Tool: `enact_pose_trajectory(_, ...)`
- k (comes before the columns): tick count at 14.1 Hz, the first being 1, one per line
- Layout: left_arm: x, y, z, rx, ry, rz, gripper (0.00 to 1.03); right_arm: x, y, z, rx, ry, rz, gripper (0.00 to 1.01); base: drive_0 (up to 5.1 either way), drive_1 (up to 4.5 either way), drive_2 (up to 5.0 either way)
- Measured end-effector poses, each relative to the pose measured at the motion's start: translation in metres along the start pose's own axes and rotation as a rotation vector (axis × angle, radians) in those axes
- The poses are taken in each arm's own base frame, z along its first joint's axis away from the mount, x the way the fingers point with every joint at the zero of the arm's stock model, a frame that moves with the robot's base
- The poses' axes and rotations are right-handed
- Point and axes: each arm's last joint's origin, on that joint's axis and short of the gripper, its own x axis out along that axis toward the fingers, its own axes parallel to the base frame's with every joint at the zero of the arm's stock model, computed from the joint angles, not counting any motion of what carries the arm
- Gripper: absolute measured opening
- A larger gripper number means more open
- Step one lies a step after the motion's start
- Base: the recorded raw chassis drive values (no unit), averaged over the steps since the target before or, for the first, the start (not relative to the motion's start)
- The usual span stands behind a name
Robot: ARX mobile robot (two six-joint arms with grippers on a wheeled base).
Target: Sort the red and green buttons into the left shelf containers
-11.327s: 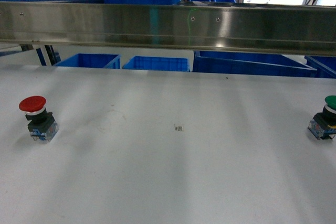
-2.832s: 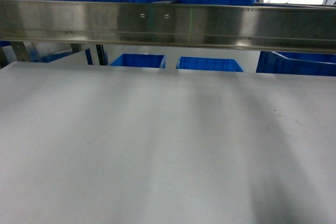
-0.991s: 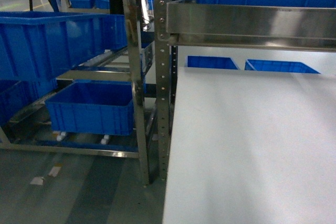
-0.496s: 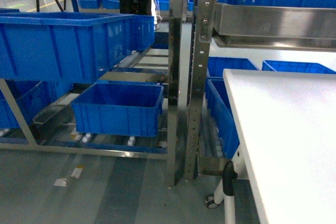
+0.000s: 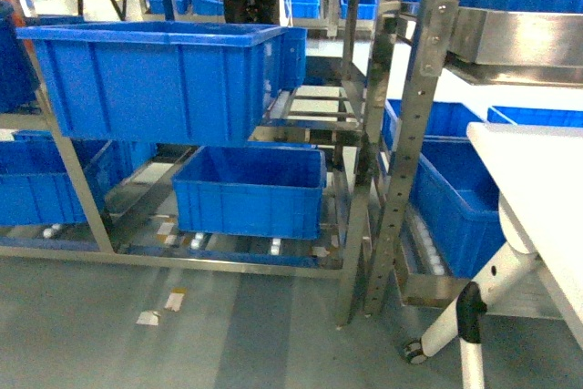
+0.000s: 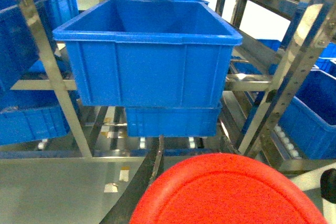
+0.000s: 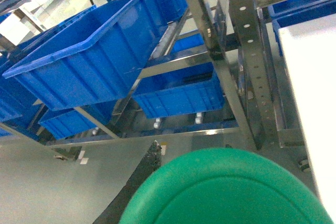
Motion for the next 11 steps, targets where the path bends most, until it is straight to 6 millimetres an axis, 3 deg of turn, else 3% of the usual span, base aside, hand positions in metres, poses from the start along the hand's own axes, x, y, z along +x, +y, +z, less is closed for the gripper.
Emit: enact_pose_trajectory(11, 0.0000, -0.0002, 0.0000, 0.000, 0.000, -0.001, 0.26, -0.0001, 0.0000, 0.0000, 0.000, 0.000, 0.001, 0.27, -5.0, 2.40, 2.4)
